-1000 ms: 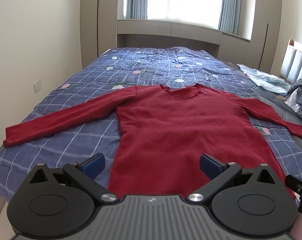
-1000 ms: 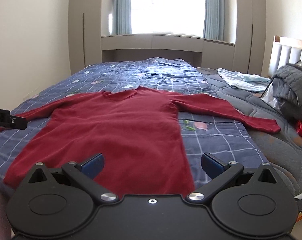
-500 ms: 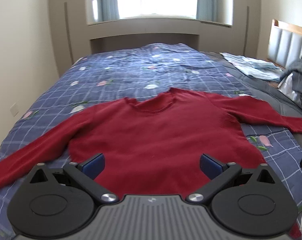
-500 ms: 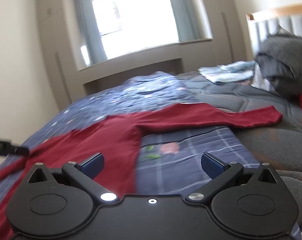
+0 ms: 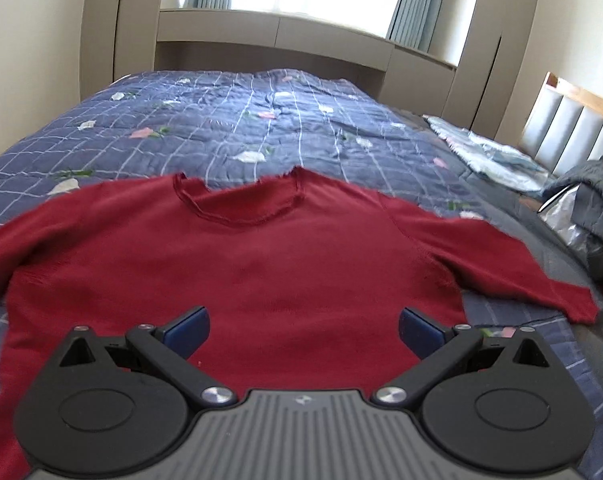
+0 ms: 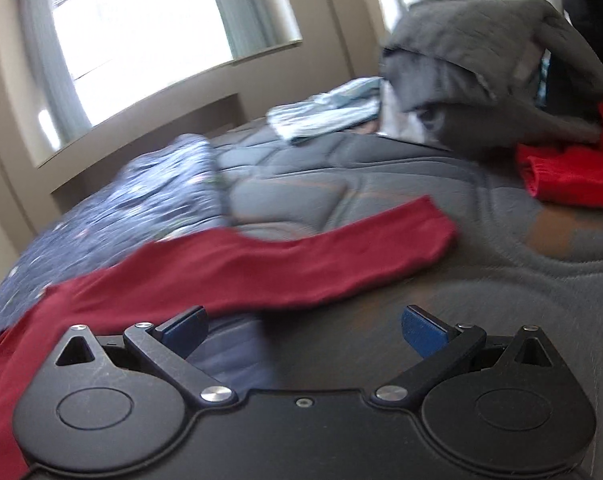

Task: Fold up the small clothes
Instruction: 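Reach the right tool to the sweater's sleeve cuff and close on it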

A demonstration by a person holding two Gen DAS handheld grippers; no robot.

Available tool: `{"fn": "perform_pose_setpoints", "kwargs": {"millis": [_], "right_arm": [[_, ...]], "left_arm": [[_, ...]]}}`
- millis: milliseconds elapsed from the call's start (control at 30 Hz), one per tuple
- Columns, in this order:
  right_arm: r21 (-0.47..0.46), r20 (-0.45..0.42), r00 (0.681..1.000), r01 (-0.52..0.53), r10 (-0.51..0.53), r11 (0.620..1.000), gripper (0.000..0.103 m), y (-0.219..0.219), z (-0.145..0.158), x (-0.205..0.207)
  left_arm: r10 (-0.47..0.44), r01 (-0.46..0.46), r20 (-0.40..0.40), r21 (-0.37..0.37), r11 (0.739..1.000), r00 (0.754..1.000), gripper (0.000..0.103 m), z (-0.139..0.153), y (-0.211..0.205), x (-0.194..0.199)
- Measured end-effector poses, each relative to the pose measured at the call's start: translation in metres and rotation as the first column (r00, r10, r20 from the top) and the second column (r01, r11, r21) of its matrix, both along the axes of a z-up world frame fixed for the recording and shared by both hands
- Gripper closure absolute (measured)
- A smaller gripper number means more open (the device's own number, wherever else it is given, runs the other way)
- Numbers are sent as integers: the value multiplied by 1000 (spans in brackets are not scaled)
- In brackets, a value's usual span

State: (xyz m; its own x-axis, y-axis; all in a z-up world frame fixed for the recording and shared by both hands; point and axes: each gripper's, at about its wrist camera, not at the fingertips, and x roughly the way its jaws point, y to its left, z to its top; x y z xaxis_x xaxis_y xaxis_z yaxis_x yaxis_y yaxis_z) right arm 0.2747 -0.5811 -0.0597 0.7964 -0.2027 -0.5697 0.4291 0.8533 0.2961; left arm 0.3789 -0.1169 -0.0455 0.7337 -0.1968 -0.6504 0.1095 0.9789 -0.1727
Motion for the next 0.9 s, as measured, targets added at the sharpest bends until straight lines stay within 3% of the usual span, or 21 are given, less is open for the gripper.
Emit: {"fn": "perform_pose_setpoints", "kwargs": {"millis": [100,267,367,467,533,567,733,900], "right_arm": [[53,15,997,74,-75,996,2,-32,-12,12],[183,2,980,194,-198,964,21,-70,-36,26],[188,9,965,255,-261,948,38,-77,-44,28],[145,-12,956,290,-292,946,62,-83,-43,37],[102,-41,952,305,-302,947,90,-84,-40,44],[90,-51,952,305,-302,948,95,-84,-37,49],[15,7,971,237,-237,971,97,-60,2,61],[-51,123,991,53,-46,997,97,1,68,90]], "left_arm": [[7,-7,0,47,999,1000,0,-10,-8,5],[-12,12,7,103,995,1000,0,-18,-19,9],[-21,22,-3,100,995,1000,0,-19,-20,9],[-23,24,-9,117,993,1000,0,-14,-19,12],[-26,28,-14,111,993,1000,0,-9,-16,15],[-32,34,-21,96,995,999,0,-6,-13,17],[-13,14,-38,22,1000,999,0,14,13,25],[21,-22,-29,-41,999,999,0,36,50,25]]}}
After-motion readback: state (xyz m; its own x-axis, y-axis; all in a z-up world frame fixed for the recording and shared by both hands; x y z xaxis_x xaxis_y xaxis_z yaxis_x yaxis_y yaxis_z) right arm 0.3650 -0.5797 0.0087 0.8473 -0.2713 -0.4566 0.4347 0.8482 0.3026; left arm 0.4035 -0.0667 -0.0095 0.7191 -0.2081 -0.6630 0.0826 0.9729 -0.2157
